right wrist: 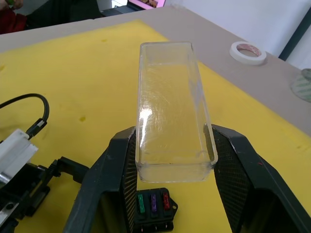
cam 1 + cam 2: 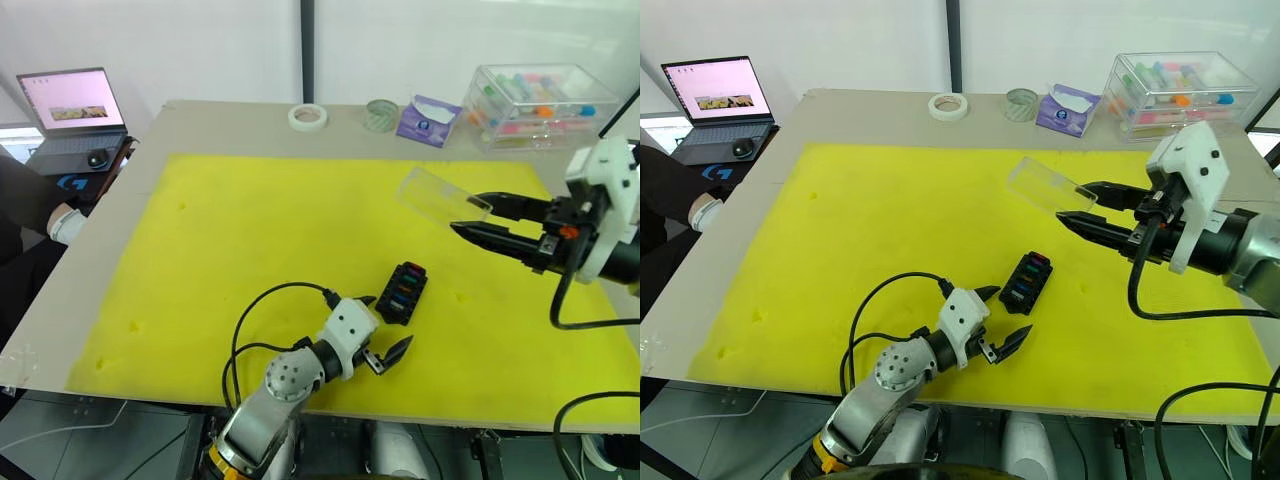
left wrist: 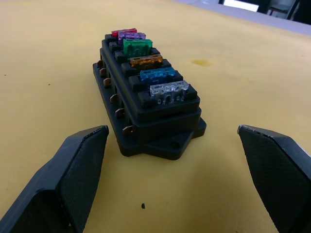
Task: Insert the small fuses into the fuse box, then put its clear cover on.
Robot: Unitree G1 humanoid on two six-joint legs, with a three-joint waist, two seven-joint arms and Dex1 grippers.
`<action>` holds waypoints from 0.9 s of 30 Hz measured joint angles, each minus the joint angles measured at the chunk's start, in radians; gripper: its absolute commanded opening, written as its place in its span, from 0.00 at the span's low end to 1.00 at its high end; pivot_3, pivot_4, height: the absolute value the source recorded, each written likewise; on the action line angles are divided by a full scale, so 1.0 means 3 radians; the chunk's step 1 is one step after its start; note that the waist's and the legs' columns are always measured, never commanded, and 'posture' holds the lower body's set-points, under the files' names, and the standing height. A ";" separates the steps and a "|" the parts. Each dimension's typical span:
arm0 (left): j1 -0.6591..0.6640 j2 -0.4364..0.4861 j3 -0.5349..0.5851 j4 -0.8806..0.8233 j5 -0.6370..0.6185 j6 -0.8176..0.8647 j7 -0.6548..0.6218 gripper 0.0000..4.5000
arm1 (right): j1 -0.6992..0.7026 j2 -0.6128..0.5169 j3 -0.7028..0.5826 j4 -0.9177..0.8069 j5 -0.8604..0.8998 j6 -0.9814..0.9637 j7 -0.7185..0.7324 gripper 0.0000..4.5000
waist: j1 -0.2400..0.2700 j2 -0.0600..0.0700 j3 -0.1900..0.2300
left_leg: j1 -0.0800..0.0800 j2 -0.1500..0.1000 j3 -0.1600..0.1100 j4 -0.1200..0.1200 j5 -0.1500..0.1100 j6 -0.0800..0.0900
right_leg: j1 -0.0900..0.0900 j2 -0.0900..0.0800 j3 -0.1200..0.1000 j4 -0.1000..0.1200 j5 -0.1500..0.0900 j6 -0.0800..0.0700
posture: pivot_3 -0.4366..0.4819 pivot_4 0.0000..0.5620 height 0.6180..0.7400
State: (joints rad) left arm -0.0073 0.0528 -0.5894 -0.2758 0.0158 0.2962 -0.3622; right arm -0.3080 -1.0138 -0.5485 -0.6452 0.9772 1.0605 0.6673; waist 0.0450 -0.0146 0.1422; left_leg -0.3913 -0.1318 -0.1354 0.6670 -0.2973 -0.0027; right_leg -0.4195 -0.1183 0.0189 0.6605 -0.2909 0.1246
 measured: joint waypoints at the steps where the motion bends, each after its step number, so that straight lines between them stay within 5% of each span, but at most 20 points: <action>1: -0.0001 -0.0007 -0.0012 0.0006 0.0022 0.0000 0.0016 1.00 | -0.0016 -0.0007 0.0017 0.0001 0.0006 -0.0002 -0.0009 0.41 | 0.0001 0.0000 0.0000 | 0.0000 0.0000 0.0000 0.0000 0.0000 0.0000 | 0.0000 0.0000 0.0000 0.0000 0.0000 0.0000 | 0.48 0.27 1.00; 14: -0.0213 -0.0244 -0.0092 0.0347 0.0208 0.0023 0.0211 1.00 | -0.0033 -0.0071 0.0085 0.0017 0.0038 -0.0094 -0.0040 0.41 | 0.0079 0.0000 0.0000 | 0.0010 0.0000 -0.0001 0.0002 -0.0002 0.0005 | 0.0025 0.0001 -0.0003 -0.0027 0.0012 0.0014 | 0.48 0.27 1.00; 17: -0.0219 -0.0244 -0.0093 0.0356 0.0210 0.0023 0.0228 0.87 | -0.0033 -0.0071 0.0092 0.0020 0.0041 -0.0109 -0.0048 0.41 | 0.0078 0.0001 0.0000 | 0.0014 0.0000 -0.0002 0.0002 -0.0004 0.0009 | 0.0031 0.0001 -0.0004 -0.0033 0.0013 0.0016 | 0.48 0.27 1.00; 20: -0.0226 -0.0243 -0.0089 0.0358 0.0208 0.0028 0.0242 0.64 | -0.0041 -0.0071 0.0109 0.0022 0.0043 -0.0131 -0.0061 0.41 | 0.0078 0.0001 0.0000 | 0.0014 0.0000 -0.0002 0.0002 -0.0005 0.0009 | 0.0033 0.0001 -0.0004 -0.0036 0.0014 0.0017 | 0.48 0.27 1.00; 27: -0.0259 -0.0241 -0.0084 0.0366 0.0207 0.0063 0.0241 0.61 | -0.0072 -0.0071 0.0213 0.0071 0.0032 -0.0221 -0.0111 0.41 | 0.0076 0.0001 0.0000 | 0.0015 0.0000 -0.0002 0.0002 -0.0005 0.0010 | 0.0034 0.0001 -0.0003 -0.0036 0.0014 0.0017 | 0.48 0.27 1.00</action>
State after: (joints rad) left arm -0.0850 -0.0196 -0.6145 -0.1661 0.0779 0.3152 -0.2898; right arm -0.3297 -1.0350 -0.4846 -0.6237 0.9869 0.9941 0.6341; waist 0.0679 -0.0144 0.1421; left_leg -0.3869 -0.1318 -0.1359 0.6677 -0.2987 0.0002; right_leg -0.4094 -0.1180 0.0179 0.6497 -0.2866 0.1298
